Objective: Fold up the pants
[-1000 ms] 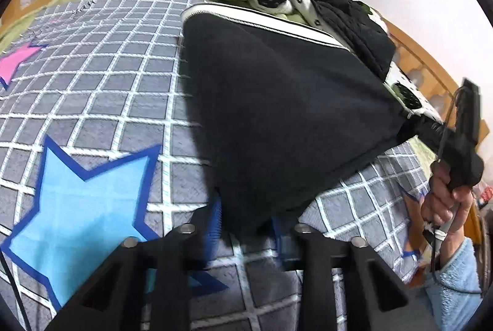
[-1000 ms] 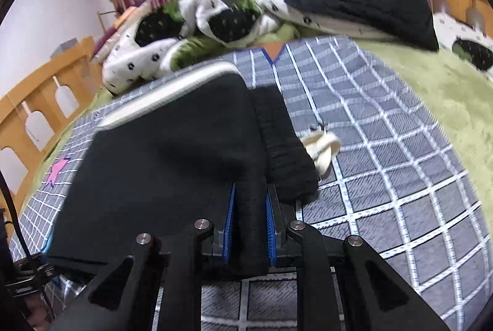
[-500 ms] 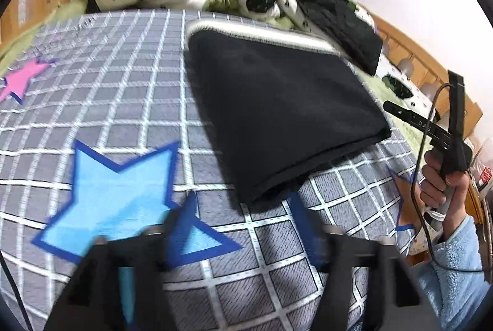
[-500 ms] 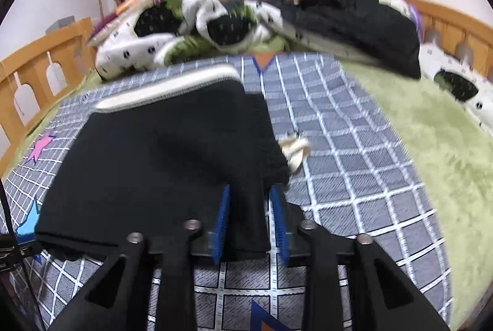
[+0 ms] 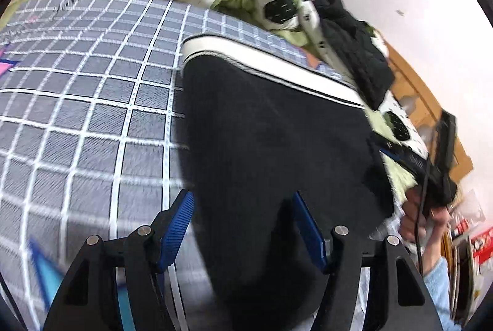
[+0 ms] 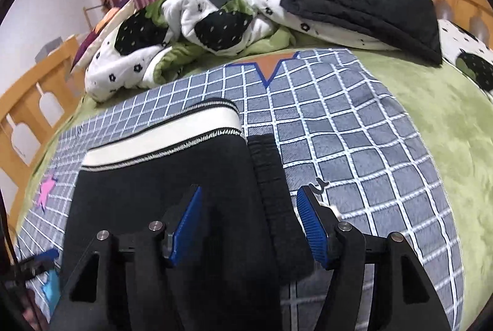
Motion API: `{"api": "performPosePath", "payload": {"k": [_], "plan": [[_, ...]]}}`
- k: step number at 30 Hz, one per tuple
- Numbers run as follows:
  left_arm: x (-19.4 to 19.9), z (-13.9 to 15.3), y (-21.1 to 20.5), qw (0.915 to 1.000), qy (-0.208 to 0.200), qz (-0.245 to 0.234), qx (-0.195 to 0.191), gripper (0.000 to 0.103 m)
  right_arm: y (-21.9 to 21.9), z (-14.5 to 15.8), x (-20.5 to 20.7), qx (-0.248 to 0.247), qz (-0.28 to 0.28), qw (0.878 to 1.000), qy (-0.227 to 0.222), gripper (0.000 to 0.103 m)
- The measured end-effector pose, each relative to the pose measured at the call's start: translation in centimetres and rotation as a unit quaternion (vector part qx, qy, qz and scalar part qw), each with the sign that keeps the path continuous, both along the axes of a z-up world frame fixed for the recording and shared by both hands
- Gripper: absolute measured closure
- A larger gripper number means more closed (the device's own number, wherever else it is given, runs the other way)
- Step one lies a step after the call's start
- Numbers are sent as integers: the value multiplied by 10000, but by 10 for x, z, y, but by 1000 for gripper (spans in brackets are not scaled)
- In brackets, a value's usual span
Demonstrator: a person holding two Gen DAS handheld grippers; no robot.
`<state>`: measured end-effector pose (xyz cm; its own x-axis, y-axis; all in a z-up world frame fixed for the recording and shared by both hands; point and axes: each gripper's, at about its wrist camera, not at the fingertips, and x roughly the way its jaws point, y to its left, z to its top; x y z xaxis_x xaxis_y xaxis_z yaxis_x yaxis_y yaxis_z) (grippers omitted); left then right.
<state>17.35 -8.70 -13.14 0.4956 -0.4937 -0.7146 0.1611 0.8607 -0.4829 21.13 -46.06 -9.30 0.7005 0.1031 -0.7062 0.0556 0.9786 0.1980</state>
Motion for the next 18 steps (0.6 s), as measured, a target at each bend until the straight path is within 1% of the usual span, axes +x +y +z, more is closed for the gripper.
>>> {"api": "performPosePath", "payload": {"k": [2,4,5,7,8,10,12,14,15,16,17,18], "plan": [[16,-14,0,9996,164,16,-229,40,3,-13,10,-161,68,9997,188,41],[24,-26,-1,9986,374,28,-378,40,4,-24,18,-160,180,9992,315,41],[25,-31,-2,9980,416,-2,-480,41,3,-27,19,-158,256,9991,315,41],[25,-35,-3,9980,303,-69,-557,41,0,-28,19,-170,343,9989,255,41],[27,-35,-5,9980,270,-99,-555,45,-1,-30,20,-163,376,9988,268,41],[33,-37,-9,9975,335,-84,-611,51,-4,-36,25,-43,318,9988,372,41],[39,-39,-13,9969,464,76,-624,56,-4,-44,34,107,224,9984,511,39],[38,-35,-17,9977,444,142,-484,65,-2,-46,37,101,243,9985,490,39],[36,-31,-19,9986,370,121,-357,67,-2,-45,36,134,250,9983,503,40],[35,-28,-21,9990,306,119,-309,72,-3,-45,36,206,251,9980,536,41],[34,-25,-19,9989,279,127,-348,76,-5,-43,36,308,270,9974,588,44],[32,-19,-16,9983,239,124,-515,78,-7,-41,35,439,362,9960,683,50]]}}
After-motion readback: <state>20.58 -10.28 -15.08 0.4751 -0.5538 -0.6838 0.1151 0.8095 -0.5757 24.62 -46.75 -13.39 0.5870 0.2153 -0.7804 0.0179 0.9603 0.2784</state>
